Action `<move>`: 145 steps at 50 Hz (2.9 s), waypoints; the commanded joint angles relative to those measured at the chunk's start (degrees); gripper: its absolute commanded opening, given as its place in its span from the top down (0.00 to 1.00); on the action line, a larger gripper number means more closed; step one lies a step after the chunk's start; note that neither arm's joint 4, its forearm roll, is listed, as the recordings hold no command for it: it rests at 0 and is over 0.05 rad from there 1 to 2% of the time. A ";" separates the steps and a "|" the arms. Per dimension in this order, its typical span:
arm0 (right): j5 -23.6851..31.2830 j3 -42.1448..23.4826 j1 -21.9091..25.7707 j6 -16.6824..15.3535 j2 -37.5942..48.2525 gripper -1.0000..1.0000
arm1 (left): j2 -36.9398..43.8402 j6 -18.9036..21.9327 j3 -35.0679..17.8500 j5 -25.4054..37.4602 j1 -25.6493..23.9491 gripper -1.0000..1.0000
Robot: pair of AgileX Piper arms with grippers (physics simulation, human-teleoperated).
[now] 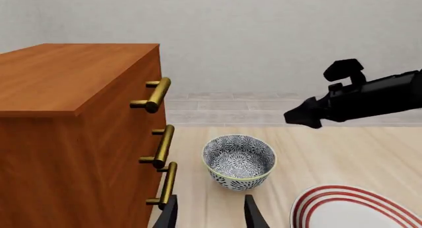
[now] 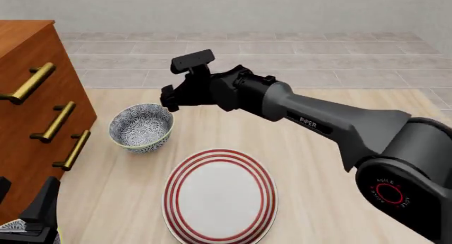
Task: Pick up the bowl and put it in the front on the plate.
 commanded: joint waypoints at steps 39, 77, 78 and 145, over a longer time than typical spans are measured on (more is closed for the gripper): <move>7.46 -24.57 -2.35 1.37 21.60 0.00 | 0.00 0.00 0.00 0.00 0.00 0.00; 6.81 -28.16 -1.84 5.07 28.27 0.00 | 0.00 0.00 0.00 0.00 0.00 0.00; 6.93 -28.41 -1.79 5.07 28.48 0.00 | 0.00 0.00 0.00 0.00 0.00 0.00; 1.73 -13.95 -3.15 4.41 16.28 1.00 | 0.00 0.00 0.00 0.00 0.00 0.00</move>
